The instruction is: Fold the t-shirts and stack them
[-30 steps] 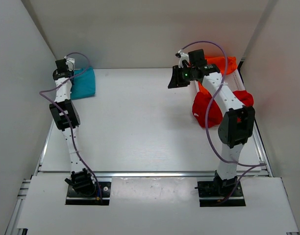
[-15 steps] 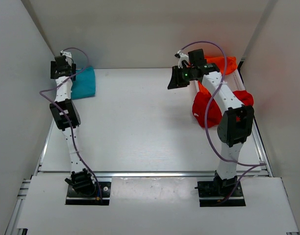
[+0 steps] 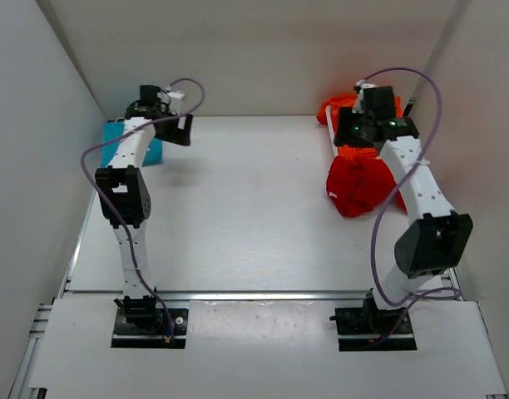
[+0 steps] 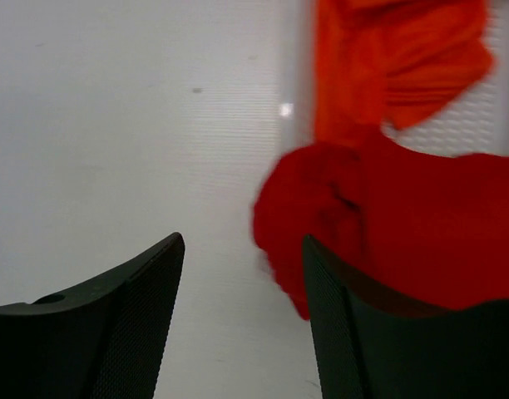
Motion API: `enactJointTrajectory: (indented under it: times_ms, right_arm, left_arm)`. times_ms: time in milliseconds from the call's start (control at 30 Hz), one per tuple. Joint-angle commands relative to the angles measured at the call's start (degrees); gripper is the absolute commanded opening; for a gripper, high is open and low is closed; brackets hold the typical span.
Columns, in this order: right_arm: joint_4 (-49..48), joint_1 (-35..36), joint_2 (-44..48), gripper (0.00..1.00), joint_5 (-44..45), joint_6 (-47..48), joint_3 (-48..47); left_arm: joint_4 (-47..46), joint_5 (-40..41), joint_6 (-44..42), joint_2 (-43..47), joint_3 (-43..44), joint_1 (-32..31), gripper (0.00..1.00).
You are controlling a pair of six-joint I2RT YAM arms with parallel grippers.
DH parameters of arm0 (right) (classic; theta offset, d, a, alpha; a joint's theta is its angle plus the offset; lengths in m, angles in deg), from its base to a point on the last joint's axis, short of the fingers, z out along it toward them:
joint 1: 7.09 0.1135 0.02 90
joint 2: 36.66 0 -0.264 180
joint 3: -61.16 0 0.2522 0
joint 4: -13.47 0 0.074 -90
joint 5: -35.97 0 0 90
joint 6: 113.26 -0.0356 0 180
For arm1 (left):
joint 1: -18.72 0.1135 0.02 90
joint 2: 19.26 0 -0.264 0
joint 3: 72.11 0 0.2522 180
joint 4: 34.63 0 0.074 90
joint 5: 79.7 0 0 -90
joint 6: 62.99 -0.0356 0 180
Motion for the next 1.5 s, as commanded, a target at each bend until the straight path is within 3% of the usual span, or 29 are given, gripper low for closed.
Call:
enactJointTrajectory:
  times_ms: [0,167,500,567,600,633,667,700,933,1100,1200,1267,1333,1467]
  right_arm:
    - [-0.75,-4.15,5.62,0.65,17.69,-2.81,4.88]
    - [-0.91,-10.13,5.45,0.72,21.40,-2.56,10.42]
    - [-6.63,-12.34,-0.79,0.72,14.90,-4.13,15.62]
    - [-6.81,-12.52,-1.32,0.66,14.81,-4.48,16.32]
    - [-6.98,-12.61,-1.58,0.54,14.55,-5.01,16.32]
    - [-6.55,-13.04,-1.93,0.33,13.85,-5.54,16.67]
    - [-6.80,-13.31,-1.67,0.23,13.84,-6.41,16.32]
    - [-6.72,-13.31,-1.41,0.02,13.50,-6.07,16.23]
    - [-7.50,-11.64,1.84,0.00,17.44,-3.87,11.94]
    - [-16.89,-3.75,9.64,0.00,23.86,4.53,5.26]
    - [-32.69,5.20,14.31,0.00,27.55,14.03,7.34]
    - [-48.03,11.02,17.74,0.00,28.26,25.86,9.10]
    - [-55.19,16.38,18.80,0.00,28.00,32.30,9.82]
    - [-58.49,24.12,17.50,0.00,26.07,35.68,5.61]
  left_arm:
    - [6.88,-7.15,-0.60,9.37,-8.24,-6.05,0.98]
    - [4.34,-9.43,1.24,18.00,-23.45,-10.98,0.99]
    - [5.57,-9.44,6.61,21.70,-28.39,-13.18,0.98]
    - [5.74,-9.09,6.34,22.49,-29.53,-13.54,0.98]
    - [5.65,-8.91,6.34,22.67,-30.40,-13.45,0.98]
    - [5.65,-8.74,6.43,23.54,-30.94,-13.36,0.98]
    - [5.65,-8.91,6.26,23.72,-31.29,-13.01,0.98]
    - [5.39,-9.00,6.43,23.72,-31.73,-12.84,0.98]
    - [5.74,-9.17,6.87,24.60,-32.44,-11.52,0.98]
    - [5.83,-8.12,6.34,25.30,-31.73,-10.38,0.98]
    - [5.66,-8.47,7.05,25.57,-31.64,-9.50,0.98]
    - [5.57,-8.82,7.75,25.74,-31.38,-8.88,0.98]
    - [5.39,-8.74,7.83,25.92,-31.73,-8.61,0.98]
    - [5.31,-7.85,7.84,26.88,-31.56,-7.65,0.99]
